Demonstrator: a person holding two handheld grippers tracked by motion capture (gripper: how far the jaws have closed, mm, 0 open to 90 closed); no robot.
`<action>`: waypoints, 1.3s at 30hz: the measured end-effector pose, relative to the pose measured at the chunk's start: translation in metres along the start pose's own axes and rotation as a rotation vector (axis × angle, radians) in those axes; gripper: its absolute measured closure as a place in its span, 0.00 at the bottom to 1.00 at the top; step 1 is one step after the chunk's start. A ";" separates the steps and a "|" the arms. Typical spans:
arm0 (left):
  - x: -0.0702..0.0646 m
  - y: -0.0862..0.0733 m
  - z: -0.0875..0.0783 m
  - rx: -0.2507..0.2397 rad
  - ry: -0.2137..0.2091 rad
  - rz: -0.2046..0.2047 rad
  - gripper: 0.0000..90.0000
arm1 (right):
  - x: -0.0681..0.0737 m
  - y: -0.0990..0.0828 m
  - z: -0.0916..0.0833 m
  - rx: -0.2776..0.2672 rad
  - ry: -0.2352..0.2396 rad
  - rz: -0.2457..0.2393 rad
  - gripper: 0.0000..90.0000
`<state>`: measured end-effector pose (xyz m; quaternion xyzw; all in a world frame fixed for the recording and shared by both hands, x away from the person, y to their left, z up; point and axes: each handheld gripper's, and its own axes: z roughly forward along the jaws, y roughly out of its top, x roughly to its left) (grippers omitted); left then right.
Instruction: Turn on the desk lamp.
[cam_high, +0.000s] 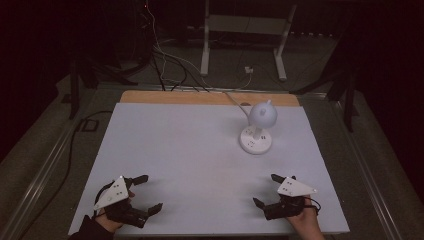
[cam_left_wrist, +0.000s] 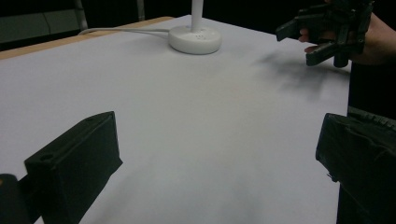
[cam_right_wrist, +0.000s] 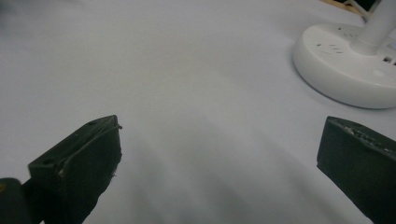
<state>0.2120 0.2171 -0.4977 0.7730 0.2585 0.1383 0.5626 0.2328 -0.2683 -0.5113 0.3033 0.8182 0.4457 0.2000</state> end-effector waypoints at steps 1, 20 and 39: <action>0.000 0.000 0.000 0.001 0.000 0.000 0.00 | 0.000 0.001 -0.001 -0.015 0.013 0.017 0.00; 0.000 0.000 0.001 -0.009 -0.004 -0.010 0.00 | 0.014 0.016 -0.001 0.018 0.109 0.040 0.00; 0.000 0.000 0.000 -0.013 -0.009 -0.015 0.00 | 0.008 0.043 -0.008 -0.019 0.104 0.049 0.00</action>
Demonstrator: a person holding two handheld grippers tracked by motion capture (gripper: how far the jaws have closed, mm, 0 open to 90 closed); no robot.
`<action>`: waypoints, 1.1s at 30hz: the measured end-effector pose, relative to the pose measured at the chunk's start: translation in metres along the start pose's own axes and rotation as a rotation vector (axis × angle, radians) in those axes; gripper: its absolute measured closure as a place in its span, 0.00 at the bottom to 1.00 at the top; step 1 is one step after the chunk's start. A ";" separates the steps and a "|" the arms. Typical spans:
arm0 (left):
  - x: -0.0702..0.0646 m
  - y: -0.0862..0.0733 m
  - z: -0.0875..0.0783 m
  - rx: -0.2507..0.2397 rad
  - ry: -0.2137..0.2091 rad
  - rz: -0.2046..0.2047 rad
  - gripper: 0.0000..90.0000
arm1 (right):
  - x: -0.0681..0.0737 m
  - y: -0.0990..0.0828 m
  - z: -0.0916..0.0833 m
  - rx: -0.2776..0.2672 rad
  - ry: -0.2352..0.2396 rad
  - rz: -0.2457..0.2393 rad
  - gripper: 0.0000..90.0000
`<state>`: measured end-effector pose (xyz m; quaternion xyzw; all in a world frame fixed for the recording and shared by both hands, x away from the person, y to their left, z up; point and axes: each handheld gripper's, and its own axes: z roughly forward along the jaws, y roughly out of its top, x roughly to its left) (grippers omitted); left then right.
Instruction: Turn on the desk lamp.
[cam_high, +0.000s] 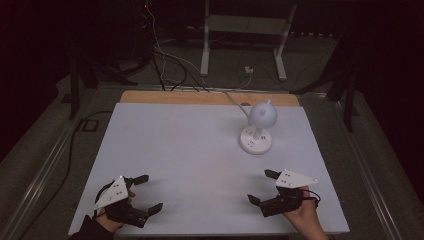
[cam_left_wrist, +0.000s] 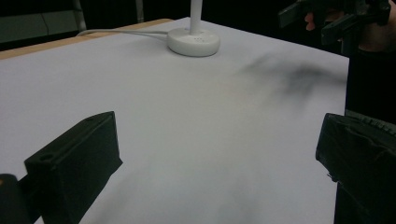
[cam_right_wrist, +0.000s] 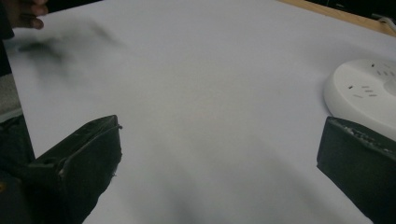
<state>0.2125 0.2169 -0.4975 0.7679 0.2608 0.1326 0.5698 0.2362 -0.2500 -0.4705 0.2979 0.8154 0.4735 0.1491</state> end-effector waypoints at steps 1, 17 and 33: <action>0.000 0.000 0.000 0.002 0.001 0.001 0.00 | -0.001 0.001 0.000 -0.002 0.000 -0.001 0.00; 0.001 0.000 -0.001 -0.004 0.000 -0.005 0.00 | -0.012 0.023 -0.005 -0.050 -0.015 0.004 0.00; 0.001 0.000 -0.001 -0.005 -0.002 -0.007 0.00 | -0.033 0.036 -0.003 -0.075 -0.022 0.042 0.00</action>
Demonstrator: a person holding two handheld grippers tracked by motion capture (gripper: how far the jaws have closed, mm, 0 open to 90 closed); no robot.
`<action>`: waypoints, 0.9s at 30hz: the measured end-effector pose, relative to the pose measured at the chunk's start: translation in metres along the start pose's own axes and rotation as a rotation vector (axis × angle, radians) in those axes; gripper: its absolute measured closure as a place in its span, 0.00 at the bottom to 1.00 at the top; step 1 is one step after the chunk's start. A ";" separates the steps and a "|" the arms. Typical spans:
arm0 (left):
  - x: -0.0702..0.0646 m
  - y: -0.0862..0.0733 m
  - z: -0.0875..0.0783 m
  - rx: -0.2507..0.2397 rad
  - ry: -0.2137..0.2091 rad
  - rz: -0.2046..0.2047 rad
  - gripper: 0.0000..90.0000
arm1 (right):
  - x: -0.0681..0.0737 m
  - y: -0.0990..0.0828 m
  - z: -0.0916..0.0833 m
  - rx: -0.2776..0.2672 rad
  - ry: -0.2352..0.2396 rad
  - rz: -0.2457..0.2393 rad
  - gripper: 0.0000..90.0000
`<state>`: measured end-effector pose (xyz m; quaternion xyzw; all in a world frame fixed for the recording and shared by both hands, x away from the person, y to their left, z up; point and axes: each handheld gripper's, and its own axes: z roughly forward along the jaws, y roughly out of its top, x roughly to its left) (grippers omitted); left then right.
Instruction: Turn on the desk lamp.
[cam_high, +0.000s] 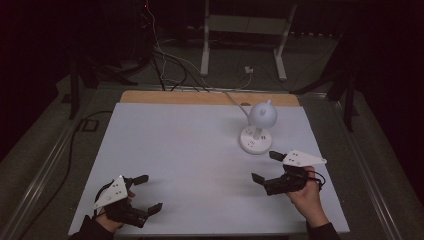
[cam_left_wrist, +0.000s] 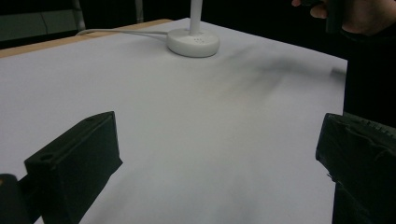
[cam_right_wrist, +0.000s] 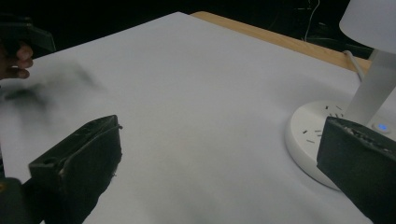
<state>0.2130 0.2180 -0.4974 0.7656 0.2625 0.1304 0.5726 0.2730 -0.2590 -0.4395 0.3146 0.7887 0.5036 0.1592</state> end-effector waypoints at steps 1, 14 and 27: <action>0.000 0.000 0.000 -0.001 -0.001 -0.002 0.00 | -0.002 0.001 0.001 0.001 -0.005 0.003 0.00; 0.000 0.000 0.000 0.002 0.000 -0.003 0.00 | -0.019 0.008 0.006 -0.009 -0.037 0.022 0.00; 0.000 0.000 0.000 0.006 0.000 -0.005 0.00 | -0.043 0.008 0.009 -0.014 -0.076 0.062 0.00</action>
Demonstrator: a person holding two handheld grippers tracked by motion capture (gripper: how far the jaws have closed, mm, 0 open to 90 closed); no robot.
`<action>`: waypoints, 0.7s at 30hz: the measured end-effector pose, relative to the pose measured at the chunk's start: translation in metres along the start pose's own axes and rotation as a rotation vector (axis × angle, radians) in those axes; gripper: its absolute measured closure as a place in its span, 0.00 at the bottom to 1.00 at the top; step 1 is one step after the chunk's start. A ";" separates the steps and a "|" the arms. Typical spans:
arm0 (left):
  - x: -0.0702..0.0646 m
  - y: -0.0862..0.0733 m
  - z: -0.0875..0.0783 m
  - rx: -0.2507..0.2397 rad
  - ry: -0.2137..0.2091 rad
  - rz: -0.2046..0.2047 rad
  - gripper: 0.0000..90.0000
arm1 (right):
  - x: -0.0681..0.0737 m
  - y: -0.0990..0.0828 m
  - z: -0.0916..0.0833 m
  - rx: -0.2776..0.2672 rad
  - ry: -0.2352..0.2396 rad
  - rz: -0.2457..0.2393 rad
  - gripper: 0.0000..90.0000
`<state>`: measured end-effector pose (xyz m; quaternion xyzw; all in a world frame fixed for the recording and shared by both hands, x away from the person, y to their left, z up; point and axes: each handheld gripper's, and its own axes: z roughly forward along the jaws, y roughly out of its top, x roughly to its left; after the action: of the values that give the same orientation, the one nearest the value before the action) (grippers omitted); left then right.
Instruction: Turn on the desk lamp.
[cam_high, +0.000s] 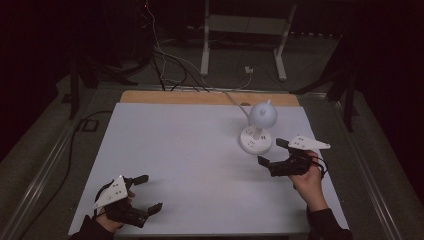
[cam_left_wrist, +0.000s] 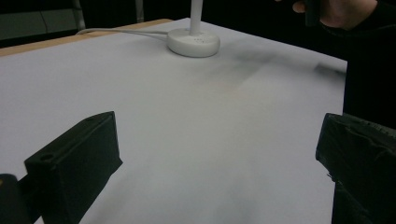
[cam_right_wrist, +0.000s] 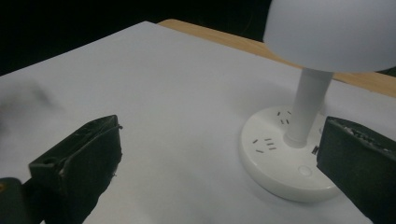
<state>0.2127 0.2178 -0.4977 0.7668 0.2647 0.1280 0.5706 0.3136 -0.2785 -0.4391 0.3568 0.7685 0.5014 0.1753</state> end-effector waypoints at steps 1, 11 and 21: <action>0.000 0.000 0.000 -0.002 0.000 0.002 0.00 | -0.002 0.000 0.001 0.002 -0.005 0.003 0.00; 0.000 0.000 0.000 -0.002 -0.002 -0.005 0.00 | -0.016 -0.003 0.015 0.031 -0.038 0.020 0.00; 0.001 0.000 -0.001 -0.004 -0.002 -0.007 0.00 | -0.036 -0.008 0.025 0.029 -0.083 0.073 0.01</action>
<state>0.2131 0.2186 -0.4974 0.7648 0.2664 0.1257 0.5730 0.3508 -0.2898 -0.4601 0.4076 0.7542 0.4811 0.1833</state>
